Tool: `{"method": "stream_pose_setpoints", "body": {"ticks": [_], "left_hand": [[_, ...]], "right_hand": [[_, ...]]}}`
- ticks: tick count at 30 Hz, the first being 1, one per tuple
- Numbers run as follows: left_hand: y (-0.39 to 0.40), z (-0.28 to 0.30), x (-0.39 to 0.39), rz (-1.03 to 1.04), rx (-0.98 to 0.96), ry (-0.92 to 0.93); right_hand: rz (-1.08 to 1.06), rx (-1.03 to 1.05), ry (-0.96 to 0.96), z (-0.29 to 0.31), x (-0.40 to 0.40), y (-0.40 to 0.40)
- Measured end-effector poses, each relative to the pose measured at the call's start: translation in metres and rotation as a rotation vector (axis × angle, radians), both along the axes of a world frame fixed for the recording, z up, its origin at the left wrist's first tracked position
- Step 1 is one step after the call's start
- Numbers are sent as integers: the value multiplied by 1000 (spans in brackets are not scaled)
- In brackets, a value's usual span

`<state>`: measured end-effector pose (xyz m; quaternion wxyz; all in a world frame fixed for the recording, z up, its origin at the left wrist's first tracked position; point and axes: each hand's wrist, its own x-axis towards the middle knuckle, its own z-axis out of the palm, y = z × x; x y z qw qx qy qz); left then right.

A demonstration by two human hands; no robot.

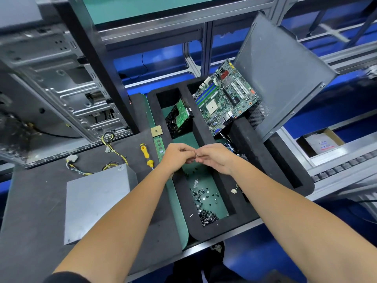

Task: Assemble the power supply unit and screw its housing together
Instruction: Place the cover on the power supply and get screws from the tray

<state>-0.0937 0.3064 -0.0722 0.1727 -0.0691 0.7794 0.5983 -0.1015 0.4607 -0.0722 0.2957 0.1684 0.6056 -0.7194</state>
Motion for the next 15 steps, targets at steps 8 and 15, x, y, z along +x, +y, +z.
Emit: {"method": "stream_pose_setpoints", "body": {"ticks": [8, 15], "left_hand": [[-9, 8, -6, 88, 85, 5], [-20, 11, -10, 100, 77, 33]], "right_hand": [[-106, -175, -58, 10, -10, -6], [-79, -169, -47, 20, -17, -13]]}}
